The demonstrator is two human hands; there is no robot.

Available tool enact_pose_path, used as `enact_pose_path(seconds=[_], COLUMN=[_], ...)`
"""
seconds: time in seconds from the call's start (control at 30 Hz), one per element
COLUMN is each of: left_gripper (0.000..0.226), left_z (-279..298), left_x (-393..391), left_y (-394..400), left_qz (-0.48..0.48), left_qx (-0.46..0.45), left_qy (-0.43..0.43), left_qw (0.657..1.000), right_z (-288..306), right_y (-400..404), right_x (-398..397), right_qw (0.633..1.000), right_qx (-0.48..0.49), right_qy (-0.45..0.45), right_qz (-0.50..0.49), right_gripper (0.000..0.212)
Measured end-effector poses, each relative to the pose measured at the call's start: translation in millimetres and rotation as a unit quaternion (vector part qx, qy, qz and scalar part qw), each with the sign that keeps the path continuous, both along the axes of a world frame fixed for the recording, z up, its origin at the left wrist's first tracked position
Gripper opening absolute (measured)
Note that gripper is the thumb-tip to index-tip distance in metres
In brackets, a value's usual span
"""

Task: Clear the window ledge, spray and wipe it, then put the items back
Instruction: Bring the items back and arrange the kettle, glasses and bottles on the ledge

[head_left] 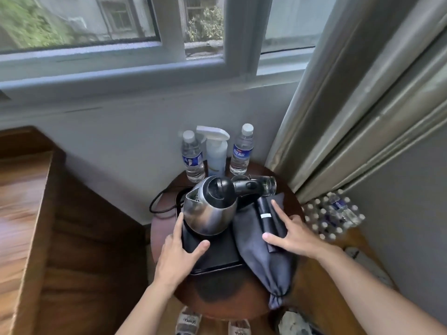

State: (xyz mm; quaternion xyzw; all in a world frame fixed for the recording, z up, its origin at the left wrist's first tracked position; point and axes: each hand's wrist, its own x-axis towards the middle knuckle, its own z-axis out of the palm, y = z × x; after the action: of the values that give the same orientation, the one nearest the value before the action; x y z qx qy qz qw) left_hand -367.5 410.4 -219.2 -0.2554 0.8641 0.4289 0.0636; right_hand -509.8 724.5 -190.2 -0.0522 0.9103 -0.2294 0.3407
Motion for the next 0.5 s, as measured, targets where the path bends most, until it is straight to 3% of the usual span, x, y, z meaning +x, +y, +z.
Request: enact_pose_path(seconds=[0.27, 0.5], left_gripper=[0.125, 0.112], left_z=[-33, -54], left_x=[-16, -19], left_y=[15, 21], left_qz=[0.058, 0.097], left_qx=[-0.023, -0.039], left_qy=[0.063, 0.123], left_qw=[0.996, 0.987], right_z=[-14, -40], right_y=[-8, -10], right_x=[-4, 7], right_qw=[0.999, 0.985], right_qx=[-0.038, -0.1], right_qy=[0.04, 0.122], right_qz=[-0.002, -0.063], right_gripper=[0.107, 0.097])
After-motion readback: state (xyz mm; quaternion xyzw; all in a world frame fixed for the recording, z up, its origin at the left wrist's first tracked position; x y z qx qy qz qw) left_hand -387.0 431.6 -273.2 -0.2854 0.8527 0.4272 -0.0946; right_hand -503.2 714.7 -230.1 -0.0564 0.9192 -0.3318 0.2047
